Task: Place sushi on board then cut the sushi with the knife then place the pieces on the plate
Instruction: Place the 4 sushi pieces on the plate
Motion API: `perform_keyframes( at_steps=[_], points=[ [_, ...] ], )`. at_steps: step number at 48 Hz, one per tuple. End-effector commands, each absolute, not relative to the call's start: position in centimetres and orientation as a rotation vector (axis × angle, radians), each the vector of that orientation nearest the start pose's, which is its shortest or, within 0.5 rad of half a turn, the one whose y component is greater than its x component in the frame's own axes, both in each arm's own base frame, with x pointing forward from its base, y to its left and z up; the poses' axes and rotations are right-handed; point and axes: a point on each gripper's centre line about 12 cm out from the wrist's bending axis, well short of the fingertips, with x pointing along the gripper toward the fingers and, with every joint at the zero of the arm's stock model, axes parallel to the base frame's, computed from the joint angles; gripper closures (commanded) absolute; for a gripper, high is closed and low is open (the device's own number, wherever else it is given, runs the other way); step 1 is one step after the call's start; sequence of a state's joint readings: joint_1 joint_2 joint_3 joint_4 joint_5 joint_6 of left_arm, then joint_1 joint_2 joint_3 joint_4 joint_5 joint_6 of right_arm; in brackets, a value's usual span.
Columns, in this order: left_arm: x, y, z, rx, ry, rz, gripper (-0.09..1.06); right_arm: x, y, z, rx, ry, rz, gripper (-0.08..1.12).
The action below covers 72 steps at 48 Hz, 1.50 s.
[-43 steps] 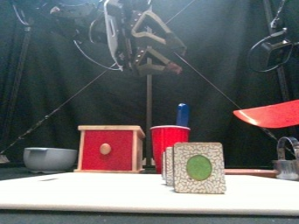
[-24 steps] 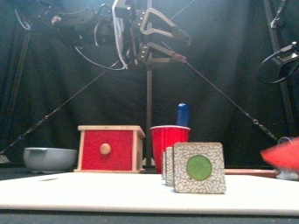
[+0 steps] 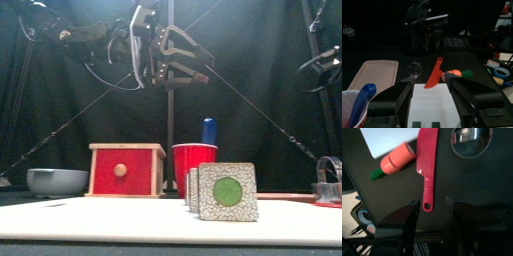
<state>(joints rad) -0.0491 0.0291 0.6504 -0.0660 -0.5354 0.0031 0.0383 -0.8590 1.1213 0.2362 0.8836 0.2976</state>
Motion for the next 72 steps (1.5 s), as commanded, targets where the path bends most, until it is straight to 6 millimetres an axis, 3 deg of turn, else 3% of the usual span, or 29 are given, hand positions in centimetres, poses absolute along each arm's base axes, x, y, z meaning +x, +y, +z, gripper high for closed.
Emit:
perform_keyframes(
  at_steps=[1,8,15,34,49,60,72],
  points=[
    [41.3,-1.4,22.6,-0.065,0.124,0.002,0.11,17.2,2.2,21.1,0.443,1.006,-0.059,0.23],
    [40.4,-1.3,21.6,-0.105,0.155,0.028,0.11,20.0,1.3,22.4,0.349,0.817,-0.070,0.23],
    [39.1,-1.3,20.8,-0.130,0.182,0.043,0.11,22.9,0.9,21.9,0.275,0.722,-0.071,0.23],
    [36.3,-0.7,18.1,-0.139,0.271,0.069,0.11,30.3,-0.1,19.4,0.220,0.703,-0.090,0.21],
    [35.3,-0.8,17.8,-0.129,0.303,0.059,0.11,35.9,-0.7,17.8,0.187,0.750,-0.102,0.21],
    [34.1,-1.1,16.9,-0.133,0.391,0.048,0.11,38.3,-0.9,16.4,0.178,0.793,-0.108,0.21],
    [34.0,-1.1,16.4,-0.135,0.429,0.046,0.11,39.0,-1.2,15.4,0.177,0.842,-0.123,0.21]
  ],
)
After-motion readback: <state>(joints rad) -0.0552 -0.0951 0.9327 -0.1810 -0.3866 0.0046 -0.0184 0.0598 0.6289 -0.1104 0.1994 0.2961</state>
